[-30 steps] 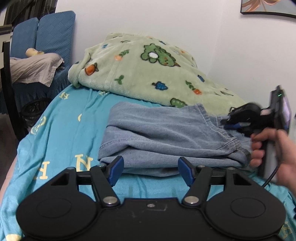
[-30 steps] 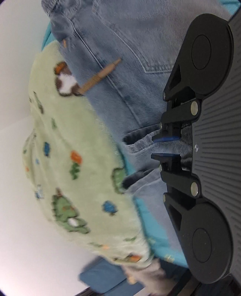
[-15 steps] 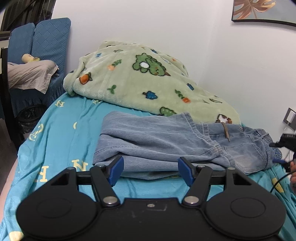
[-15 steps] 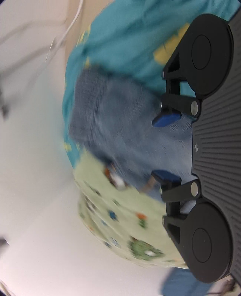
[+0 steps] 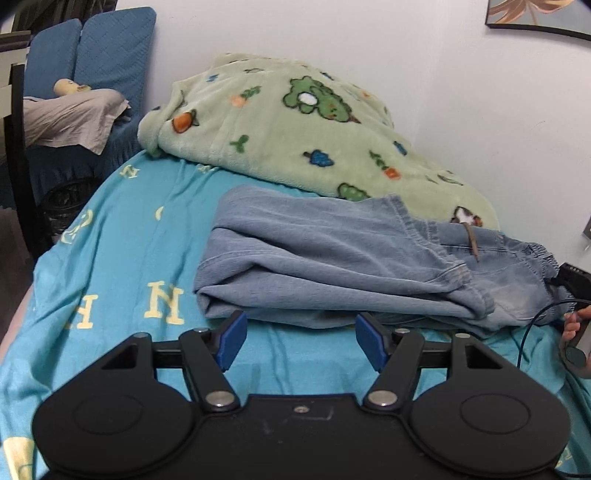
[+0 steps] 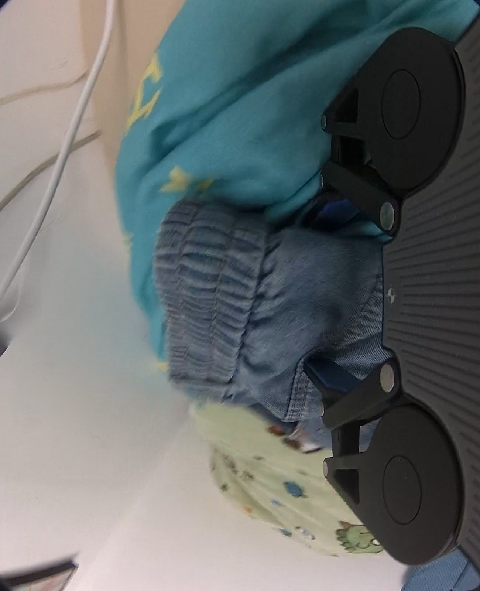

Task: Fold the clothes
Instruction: 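Grasp the elastic waistband with the right gripper and lift the jeans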

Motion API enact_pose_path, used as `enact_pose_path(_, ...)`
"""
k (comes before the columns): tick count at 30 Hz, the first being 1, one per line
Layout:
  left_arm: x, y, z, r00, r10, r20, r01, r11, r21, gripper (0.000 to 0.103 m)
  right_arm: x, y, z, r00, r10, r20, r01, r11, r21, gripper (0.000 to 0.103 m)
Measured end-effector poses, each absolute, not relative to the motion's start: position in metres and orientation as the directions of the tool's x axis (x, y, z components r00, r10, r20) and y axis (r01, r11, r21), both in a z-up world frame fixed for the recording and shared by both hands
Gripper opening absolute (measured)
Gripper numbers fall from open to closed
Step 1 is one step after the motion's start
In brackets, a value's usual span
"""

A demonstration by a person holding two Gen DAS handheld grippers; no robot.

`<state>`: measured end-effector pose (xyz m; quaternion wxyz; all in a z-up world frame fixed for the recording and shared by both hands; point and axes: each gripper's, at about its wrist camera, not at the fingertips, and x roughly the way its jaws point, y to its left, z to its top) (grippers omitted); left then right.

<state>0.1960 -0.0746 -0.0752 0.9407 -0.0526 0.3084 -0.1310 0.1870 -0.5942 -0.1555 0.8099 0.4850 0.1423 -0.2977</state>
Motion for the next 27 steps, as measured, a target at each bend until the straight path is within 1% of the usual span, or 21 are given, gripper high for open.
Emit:
enact_pose_path(2, 0.196, -0.073, -0.073, 0.78, -0.272, -0.564, 0.207, 0.962, -0.177, 0.062, 0.194, -0.589, -0.147, 0.767, -0.399, -0.503, 0.639, 0.394, 0.661, 0.053)
enact_pose_path(3, 0.195, -0.072, -0.071, 0.783, -0.269, -0.562, 0.204, 0.963, -0.177, 0.062, 0.196, -0.587, -0.144, 0.76, -0.418, -0.498, 0.647, 0.409, 0.644, 0.046)
enact_pose_path(4, 0.195, -0.071, -0.069, 0.786, -0.265, -0.559, 0.201, 0.964, -0.175, 0.062, 0.197, -0.584, -0.139, 0.76, -0.431, -0.487, 0.647, 0.428, 0.631, 0.034)
enact_pose_path(5, 0.194, -0.071, -0.067, 0.791, -0.263, -0.553, 0.2, 0.965, -0.172, 0.062, 0.198, -0.579, -0.133, 0.762, -0.442, -0.474, 0.645, 0.452, 0.616, 0.028)
enact_pose_path(7, 0.194, -0.07, -0.061, 0.799, -0.263, -0.541, 0.205, 0.965, -0.167, 0.062, 0.2, -0.566, -0.116, 0.772, -0.46, -0.439, 0.634, 0.512, 0.58, 0.02)
enact_pose_path(13, 0.189, -0.066, -0.042, 0.803, -0.308, -0.51, 0.263, 0.951, -0.161, 0.062, 0.211, -0.507, -0.053, 0.827, -0.476, -0.301, 0.561, 0.662, 0.497, 0.016)
enact_pose_path(15, 0.187, -0.062, -0.032, 0.804, -0.326, -0.497, 0.285, 0.945, -0.16, 0.062, 0.219, -0.476, -0.033, 0.844, -0.468, -0.263, 0.536, 0.717, 0.446, 0.016)
enact_pose_path(19, 0.186, -0.044, -0.013, 0.819, -0.344, -0.46, 0.278, 0.938, -0.205, 0.062, 0.235, -0.418, 0.001, 0.883, -0.431, -0.188, 0.47, 0.817, 0.335, 0.015)
enact_pose_path(23, 0.184, -0.016, 0.007, 0.845, -0.349, -0.405, 0.256, 0.929, -0.266, 0.062, 0.252, -0.358, 0.019, 0.921, -0.362, -0.143, 0.385, 0.901, 0.202, 0.014)
enact_pose_path(27, 0.179, 0.017, 0.022, 0.856, -0.37, -0.361, 0.25, 0.907, -0.338, 0.062, 0.267, -0.294, 0.017, 0.952, -0.278, -0.13, 0.288, 0.955, 0.065, 0.013)
